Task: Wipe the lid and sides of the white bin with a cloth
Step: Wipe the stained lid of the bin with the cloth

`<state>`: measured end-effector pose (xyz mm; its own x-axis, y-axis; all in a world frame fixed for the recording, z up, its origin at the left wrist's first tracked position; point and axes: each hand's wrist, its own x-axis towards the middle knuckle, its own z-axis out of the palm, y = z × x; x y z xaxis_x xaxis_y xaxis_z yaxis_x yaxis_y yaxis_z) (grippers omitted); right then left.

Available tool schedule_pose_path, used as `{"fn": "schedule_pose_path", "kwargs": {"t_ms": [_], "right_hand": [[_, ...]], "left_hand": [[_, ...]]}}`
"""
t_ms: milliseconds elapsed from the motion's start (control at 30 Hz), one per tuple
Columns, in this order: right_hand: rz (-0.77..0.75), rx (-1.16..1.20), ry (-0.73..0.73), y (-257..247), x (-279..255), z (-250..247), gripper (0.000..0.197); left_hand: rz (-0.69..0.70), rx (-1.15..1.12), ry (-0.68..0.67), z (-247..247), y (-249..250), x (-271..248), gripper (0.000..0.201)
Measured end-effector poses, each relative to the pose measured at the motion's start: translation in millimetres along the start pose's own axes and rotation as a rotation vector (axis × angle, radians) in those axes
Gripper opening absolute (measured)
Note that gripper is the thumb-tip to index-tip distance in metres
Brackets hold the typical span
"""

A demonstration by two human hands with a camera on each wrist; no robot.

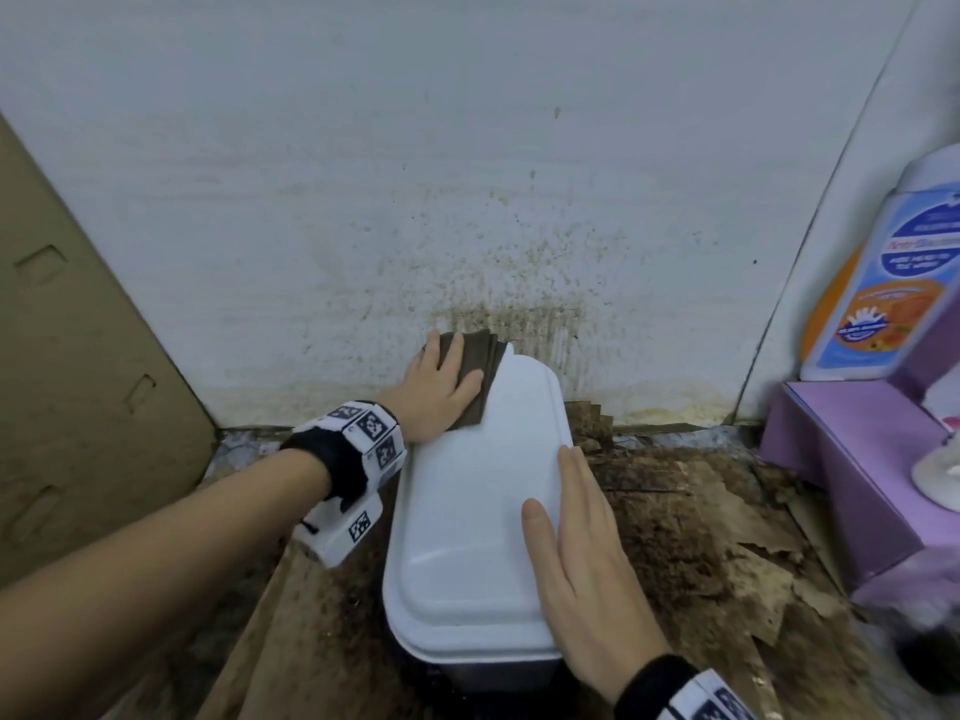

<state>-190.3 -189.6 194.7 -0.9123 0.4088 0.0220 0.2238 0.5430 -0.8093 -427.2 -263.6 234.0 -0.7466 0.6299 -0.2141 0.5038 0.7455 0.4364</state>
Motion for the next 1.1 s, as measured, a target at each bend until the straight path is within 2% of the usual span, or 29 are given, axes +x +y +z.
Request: {"fn": "schedule_pose_path", "kwargs": {"t_ms": [100, 167, 233, 267, 333, 400, 467, 600, 733, 833, 900, 1100], "right_hand": [[-0.007, 0.007, 0.009, 2, 0, 1, 0.073], [-0.015, 0.008, 0.018, 2, 0, 1, 0.072], [-0.021, 0.0, 0.019, 3, 0, 2, 0.072], [-0.023, -0.004, 0.019, 3, -1, 2, 0.071], [-0.018, -0.004, 0.015, 2, -1, 2, 0.071], [-0.012, -0.006, 0.003, 1, -2, 1, 0.072], [-0.009, -0.013, -0.003, 2, -1, 1, 0.072], [-0.009, -0.017, 0.011, 1, -1, 3, 0.073], [-0.015, -0.017, 0.01, 1, -3, 3, 0.072], [-0.013, -0.016, 0.016, 3, -4, 3, 0.072], [-0.013, -0.012, 0.022, 3, -4, 3, 0.074], [-0.021, 0.008, 0.034, 5, -5, 5, 0.081]], "left_hand": [[-0.034, -0.026, -0.031, -7, -1, 12, 0.072], [-0.073, -0.122, -0.011, -10, -2, 11, 0.065], [0.046, -0.022, -0.022, -6, -11, 17, 0.056], [0.096, 0.036, -0.039, -5, -13, 16, 0.059], [0.053, -0.03, -0.045, -5, -7, 7, 0.06], [0.078, -0.004, 0.025, -6, -2, 1, 0.058], [0.089, 0.048, -0.012, -4, -1, -4, 0.057], [0.121, 0.077, -0.028, -1, 2, -28, 0.054], [0.148, 0.042, 0.058, 13, 0, -56, 0.057], [0.16, 0.022, -0.029, 25, -2, -80, 0.057], [0.146, -0.037, -0.031, 33, -5, -99, 0.06], [0.18, -0.025, -0.023, 55, -10, -140, 0.063]]}}
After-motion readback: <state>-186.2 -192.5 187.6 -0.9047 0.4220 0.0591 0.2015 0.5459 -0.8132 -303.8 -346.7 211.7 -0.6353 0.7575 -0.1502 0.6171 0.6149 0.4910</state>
